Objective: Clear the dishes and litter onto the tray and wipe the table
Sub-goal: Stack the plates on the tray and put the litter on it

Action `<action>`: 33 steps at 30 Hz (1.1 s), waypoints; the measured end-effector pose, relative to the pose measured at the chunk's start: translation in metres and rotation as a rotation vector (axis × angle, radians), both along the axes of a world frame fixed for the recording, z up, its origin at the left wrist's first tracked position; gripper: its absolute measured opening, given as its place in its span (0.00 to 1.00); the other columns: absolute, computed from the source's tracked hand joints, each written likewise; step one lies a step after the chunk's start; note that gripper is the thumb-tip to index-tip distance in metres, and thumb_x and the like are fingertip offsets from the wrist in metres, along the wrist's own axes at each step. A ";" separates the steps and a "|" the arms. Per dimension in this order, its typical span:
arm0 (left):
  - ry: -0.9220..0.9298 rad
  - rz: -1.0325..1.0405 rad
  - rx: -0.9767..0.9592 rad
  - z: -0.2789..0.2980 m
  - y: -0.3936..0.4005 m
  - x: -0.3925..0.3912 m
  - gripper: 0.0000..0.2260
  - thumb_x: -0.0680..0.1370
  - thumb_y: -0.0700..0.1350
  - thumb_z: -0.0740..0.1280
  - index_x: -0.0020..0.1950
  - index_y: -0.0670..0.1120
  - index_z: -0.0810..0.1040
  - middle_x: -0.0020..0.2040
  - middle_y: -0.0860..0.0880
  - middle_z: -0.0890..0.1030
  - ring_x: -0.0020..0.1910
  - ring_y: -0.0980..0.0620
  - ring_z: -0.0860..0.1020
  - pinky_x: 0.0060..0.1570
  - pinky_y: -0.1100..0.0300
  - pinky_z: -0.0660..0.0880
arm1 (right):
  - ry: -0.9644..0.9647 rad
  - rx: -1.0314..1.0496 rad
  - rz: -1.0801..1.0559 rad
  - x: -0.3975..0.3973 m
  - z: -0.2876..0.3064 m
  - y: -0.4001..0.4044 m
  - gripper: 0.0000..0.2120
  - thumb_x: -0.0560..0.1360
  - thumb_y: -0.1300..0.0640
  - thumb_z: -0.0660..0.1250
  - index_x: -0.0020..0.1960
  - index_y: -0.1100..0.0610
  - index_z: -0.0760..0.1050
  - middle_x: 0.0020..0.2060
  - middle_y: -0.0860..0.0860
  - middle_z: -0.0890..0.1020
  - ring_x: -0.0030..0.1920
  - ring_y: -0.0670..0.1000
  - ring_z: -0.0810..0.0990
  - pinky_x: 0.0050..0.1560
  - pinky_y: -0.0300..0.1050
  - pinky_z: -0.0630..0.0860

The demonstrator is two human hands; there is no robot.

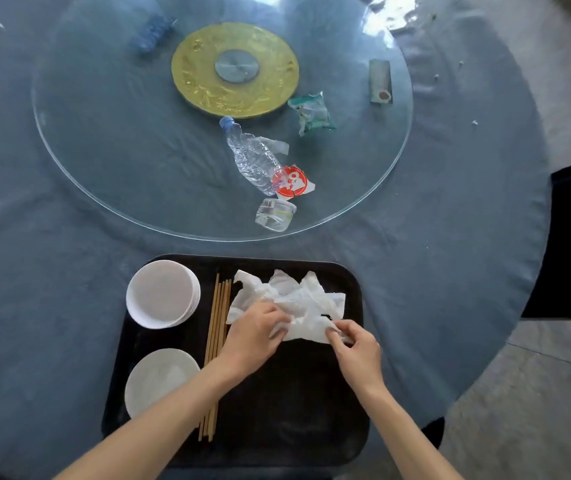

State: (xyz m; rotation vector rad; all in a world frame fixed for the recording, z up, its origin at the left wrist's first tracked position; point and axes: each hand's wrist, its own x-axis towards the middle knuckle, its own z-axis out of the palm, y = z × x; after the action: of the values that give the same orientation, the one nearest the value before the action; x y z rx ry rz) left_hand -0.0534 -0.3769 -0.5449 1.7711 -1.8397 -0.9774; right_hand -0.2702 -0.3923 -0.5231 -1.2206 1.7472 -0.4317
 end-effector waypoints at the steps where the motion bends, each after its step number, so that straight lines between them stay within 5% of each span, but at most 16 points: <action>1: -0.031 -0.013 -0.009 -0.002 0.003 -0.001 0.08 0.77 0.46 0.73 0.56 0.52 0.84 0.54 0.56 0.80 0.57 0.60 0.76 0.55 0.60 0.78 | 0.016 -0.002 0.006 0.000 -0.001 0.003 0.04 0.79 0.53 0.72 0.50 0.44 0.84 0.45 0.40 0.86 0.49 0.41 0.83 0.53 0.48 0.82; 7: -0.090 0.008 -0.142 0.021 -0.027 0.013 0.16 0.76 0.52 0.73 0.62 0.52 0.82 0.56 0.55 0.78 0.56 0.57 0.75 0.49 0.61 0.80 | 0.241 -0.181 0.230 -0.002 0.019 -0.028 0.13 0.77 0.45 0.73 0.59 0.48 0.82 0.52 0.39 0.83 0.54 0.41 0.80 0.54 0.43 0.80; 13: -0.183 0.099 -0.229 0.047 -0.142 0.049 0.22 0.75 0.53 0.73 0.68 0.53 0.78 0.61 0.51 0.77 0.61 0.50 0.73 0.48 0.49 0.82 | 0.254 -0.348 0.262 0.022 0.047 -0.174 0.17 0.78 0.47 0.72 0.64 0.50 0.80 0.57 0.50 0.82 0.61 0.54 0.80 0.62 0.51 0.75; 20: -0.458 -0.289 -0.183 0.032 -0.216 0.064 0.36 0.69 0.64 0.69 0.76 0.58 0.68 0.74 0.51 0.70 0.74 0.44 0.64 0.59 0.46 0.76 | 0.361 -0.344 0.371 0.106 0.043 -0.356 0.36 0.77 0.39 0.70 0.80 0.47 0.62 0.75 0.60 0.66 0.75 0.63 0.64 0.74 0.58 0.66; 26: -0.497 -0.360 -0.384 0.010 -0.231 0.074 0.26 0.69 0.62 0.71 0.64 0.53 0.80 0.70 0.48 0.76 0.70 0.41 0.70 0.59 0.47 0.76 | 0.496 -0.346 0.461 0.164 0.005 -0.445 0.42 0.71 0.26 0.67 0.79 0.34 0.56 0.80 0.62 0.56 0.80 0.64 0.54 0.76 0.66 0.58; 30: -0.492 -0.394 -0.491 -0.013 -0.225 0.086 0.12 0.76 0.54 0.67 0.53 0.50 0.82 0.73 0.48 0.75 0.76 0.41 0.68 0.64 0.46 0.73 | 0.497 -0.367 0.533 0.179 -0.021 -0.460 0.35 0.72 0.24 0.62 0.77 0.31 0.61 0.81 0.60 0.55 0.80 0.64 0.56 0.75 0.68 0.59; 33: -0.479 -0.419 -0.528 -0.024 -0.220 0.094 0.12 0.81 0.51 0.62 0.54 0.48 0.82 0.76 0.47 0.72 0.79 0.42 0.63 0.69 0.47 0.70 | 0.440 -0.425 0.554 0.183 -0.032 -0.451 0.31 0.74 0.22 0.55 0.74 0.31 0.67 0.82 0.59 0.53 0.80 0.64 0.54 0.76 0.68 0.56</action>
State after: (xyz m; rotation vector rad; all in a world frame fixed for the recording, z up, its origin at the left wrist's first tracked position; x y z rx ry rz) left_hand 0.0404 -0.5969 -0.5690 1.3889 -2.5356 -0.1311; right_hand -0.0876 -0.8428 -0.5547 -2.1597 1.6074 -0.2114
